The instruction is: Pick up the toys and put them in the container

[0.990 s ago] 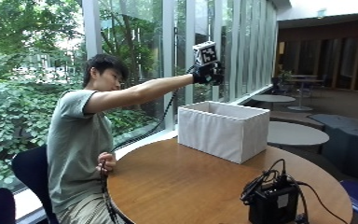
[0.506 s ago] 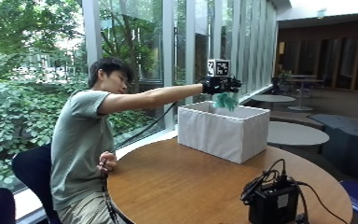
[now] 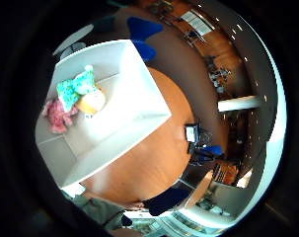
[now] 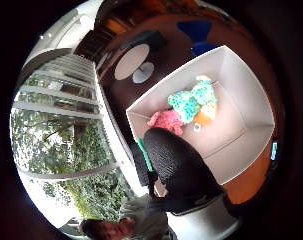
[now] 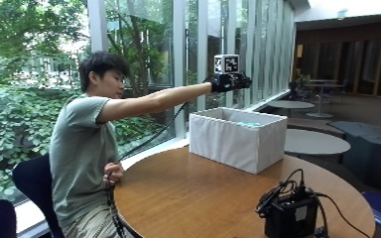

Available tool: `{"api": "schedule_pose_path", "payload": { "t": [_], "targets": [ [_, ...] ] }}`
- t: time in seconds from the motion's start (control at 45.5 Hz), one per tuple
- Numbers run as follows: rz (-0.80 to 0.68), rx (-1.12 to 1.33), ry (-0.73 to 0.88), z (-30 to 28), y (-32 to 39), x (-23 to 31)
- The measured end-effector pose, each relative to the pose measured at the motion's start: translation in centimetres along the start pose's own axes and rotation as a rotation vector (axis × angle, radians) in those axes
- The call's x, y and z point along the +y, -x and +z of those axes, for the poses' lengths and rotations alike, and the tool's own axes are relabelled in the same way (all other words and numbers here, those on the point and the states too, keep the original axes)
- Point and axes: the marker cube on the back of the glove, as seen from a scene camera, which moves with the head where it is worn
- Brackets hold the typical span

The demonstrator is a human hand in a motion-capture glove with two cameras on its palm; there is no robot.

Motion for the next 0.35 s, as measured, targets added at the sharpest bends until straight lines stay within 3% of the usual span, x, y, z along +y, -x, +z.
{"api": "schedule_pose_path", "payload": {
  "t": [0.044, 0.154, 0.264, 0.352],
  "targets": [
    [-0.131, 0.009, 0.015, -0.2, -0.4, 0.9],
    [-0.151, 0.132, 0.037, -0.1, -3.0, 2.5],
    [-0.18, 0.014, -0.012, 0.3, 1.4, 1.9],
    [-0.315, -0.094, -0.031, 0.2, 1.6, 2.9]
  ]
}}
